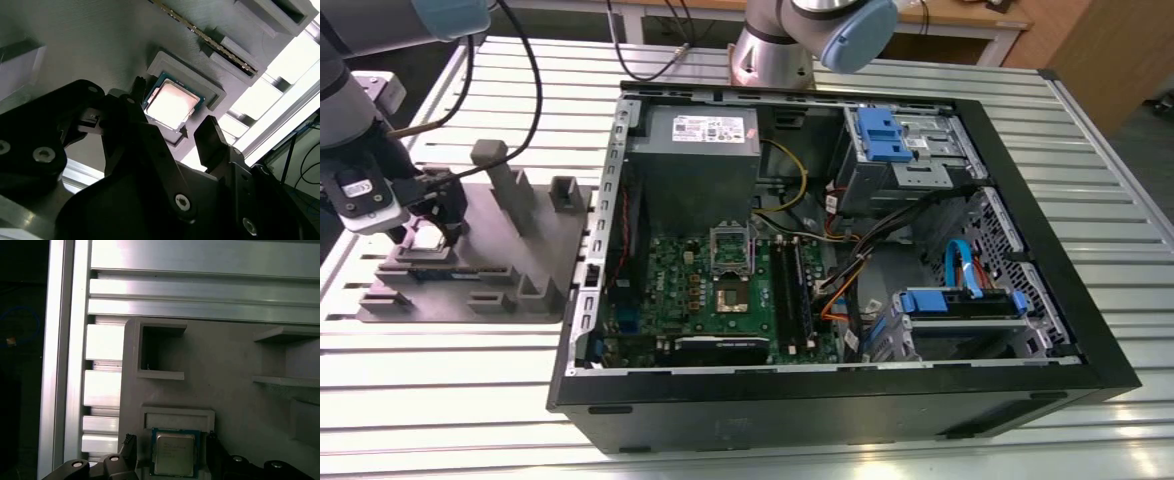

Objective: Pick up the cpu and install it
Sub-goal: 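Pick up the cpu and move it towards the insertion slot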

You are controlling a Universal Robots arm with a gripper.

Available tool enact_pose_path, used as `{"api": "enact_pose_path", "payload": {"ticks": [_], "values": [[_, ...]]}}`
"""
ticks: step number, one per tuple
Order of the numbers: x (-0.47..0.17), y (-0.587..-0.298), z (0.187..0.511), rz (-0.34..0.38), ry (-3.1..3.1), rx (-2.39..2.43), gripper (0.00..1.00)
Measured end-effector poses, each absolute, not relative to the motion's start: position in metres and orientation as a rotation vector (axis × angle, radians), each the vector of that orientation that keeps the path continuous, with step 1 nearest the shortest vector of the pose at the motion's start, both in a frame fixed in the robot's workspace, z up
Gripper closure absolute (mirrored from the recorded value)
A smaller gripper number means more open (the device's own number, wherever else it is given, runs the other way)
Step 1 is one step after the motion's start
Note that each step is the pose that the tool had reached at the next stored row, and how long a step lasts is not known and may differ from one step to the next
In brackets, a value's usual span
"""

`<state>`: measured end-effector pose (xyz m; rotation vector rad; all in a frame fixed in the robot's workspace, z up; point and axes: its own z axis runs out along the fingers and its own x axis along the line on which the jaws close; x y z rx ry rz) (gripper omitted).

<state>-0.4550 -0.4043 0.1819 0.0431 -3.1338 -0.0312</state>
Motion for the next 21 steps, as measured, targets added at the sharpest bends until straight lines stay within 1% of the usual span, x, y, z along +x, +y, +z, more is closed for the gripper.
{"api": "enact_pose_path", "payload": {"ticks": [21], "values": [[-0.4549,-0.404,0.1794,-0.027,-3.137,0.011,0.34]]}}
